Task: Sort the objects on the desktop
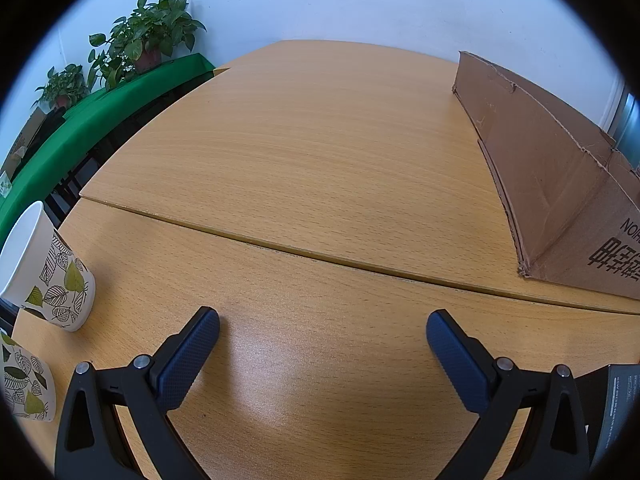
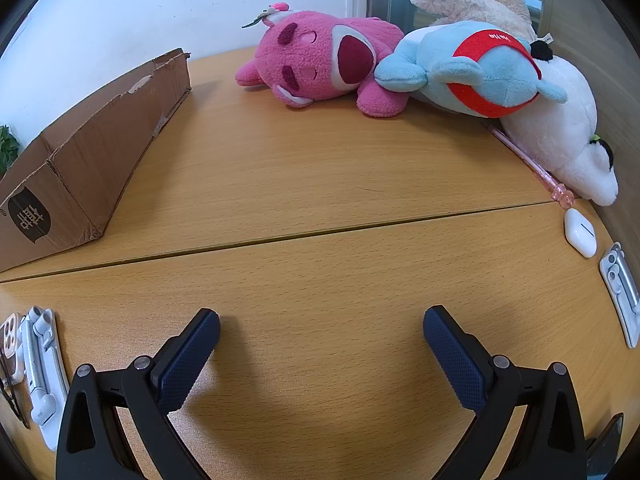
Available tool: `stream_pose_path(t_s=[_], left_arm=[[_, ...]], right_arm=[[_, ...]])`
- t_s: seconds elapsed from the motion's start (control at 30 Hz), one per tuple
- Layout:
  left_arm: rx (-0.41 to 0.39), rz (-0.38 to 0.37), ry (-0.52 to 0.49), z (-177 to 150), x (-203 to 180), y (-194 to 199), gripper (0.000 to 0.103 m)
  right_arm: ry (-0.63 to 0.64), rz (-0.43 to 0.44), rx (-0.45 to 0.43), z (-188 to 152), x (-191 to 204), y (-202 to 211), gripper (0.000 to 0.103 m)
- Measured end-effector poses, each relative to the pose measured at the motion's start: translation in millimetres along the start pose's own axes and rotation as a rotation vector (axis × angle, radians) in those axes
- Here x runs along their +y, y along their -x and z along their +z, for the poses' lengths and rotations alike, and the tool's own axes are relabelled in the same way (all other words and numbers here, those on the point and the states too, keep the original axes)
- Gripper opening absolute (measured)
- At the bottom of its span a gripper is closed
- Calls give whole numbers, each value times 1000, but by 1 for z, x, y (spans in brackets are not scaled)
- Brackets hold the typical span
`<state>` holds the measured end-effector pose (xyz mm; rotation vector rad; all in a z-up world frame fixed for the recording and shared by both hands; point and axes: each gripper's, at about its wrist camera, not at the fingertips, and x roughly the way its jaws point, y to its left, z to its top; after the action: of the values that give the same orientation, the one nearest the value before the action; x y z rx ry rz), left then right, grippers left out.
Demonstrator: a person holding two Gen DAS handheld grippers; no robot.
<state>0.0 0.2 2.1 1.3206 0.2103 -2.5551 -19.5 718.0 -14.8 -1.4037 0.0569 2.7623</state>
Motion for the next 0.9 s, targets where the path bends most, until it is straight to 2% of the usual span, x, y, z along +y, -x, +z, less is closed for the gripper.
stream_pose_path(t_s=[0.9], left_arm=[[0,-3,2,0,0,1,103]], right_arm=[[7,-9,-4,3,0,-3,103]])
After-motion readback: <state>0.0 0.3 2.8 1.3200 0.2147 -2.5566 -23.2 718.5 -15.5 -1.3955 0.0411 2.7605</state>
